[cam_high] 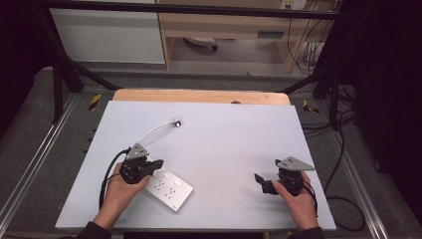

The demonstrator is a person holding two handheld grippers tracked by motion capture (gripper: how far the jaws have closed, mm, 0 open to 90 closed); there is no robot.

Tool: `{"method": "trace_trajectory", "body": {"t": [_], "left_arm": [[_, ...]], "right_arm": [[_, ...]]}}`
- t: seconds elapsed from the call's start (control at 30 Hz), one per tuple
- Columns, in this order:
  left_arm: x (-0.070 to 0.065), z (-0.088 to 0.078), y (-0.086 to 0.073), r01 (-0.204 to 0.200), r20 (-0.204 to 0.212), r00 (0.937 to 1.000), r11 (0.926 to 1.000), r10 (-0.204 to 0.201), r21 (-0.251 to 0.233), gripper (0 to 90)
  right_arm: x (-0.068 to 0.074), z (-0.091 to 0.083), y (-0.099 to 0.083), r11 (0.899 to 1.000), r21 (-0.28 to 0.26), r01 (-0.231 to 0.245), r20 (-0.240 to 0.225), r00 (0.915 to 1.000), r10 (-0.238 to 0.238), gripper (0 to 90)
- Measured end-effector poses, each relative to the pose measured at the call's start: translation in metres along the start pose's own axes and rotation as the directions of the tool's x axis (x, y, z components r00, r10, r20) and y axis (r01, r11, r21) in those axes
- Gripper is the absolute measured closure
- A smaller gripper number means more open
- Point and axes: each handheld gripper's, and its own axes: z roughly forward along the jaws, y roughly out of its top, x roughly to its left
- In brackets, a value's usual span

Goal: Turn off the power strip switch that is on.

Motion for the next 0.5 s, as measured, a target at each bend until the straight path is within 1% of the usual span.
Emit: {"method": "trace_trajectory", "body": {"t": [0.17,0.23,0.33,0.43,0.5], "left_arm": [[0.0002,-0.0017,0.0008,-0.001,-0.003,1.0000,0.9997,0.001,-0.024,90.0],[0.0006,-0.0016,0.0006,-0.001,-0.005,1.0000,0.9997,0.000,-0.025,89.8],[-0.0001,-0.0004,0.0005,0.011,-0.021,0.9997,0.9995,-0.011,-0.031,79.7],[0.0001,0.0001,0.0011,0.011,-0.031,0.9994,0.9992,-0.013,-0.038,70.0],[0.0002,0.0003,0.0013,0.021,-0.031,0.9993,0.9987,-0.023,-0.047,65.9]], "right_arm": [[0.0002,0.0000,0.0000,1.000,0.002,0.000,-0.001,1.0000,0.000,5.0],[0.0000,0.0000,0.0000,1.000,0.000,0.001,0.000,1.0000,-0.001,5.0],[0.0002,0.0001,0.0000,1.000,0.002,0.000,-0.001,1.0000,0.000,5.0],[0.0002,0.0002,0.0000,1.000,0.002,0.002,0.000,1.0000,-0.002,5.0],[0.0000,0.0001,0.0000,1.000,0.001,0.003,0.000,1.0000,-0.003,4.9]]}}
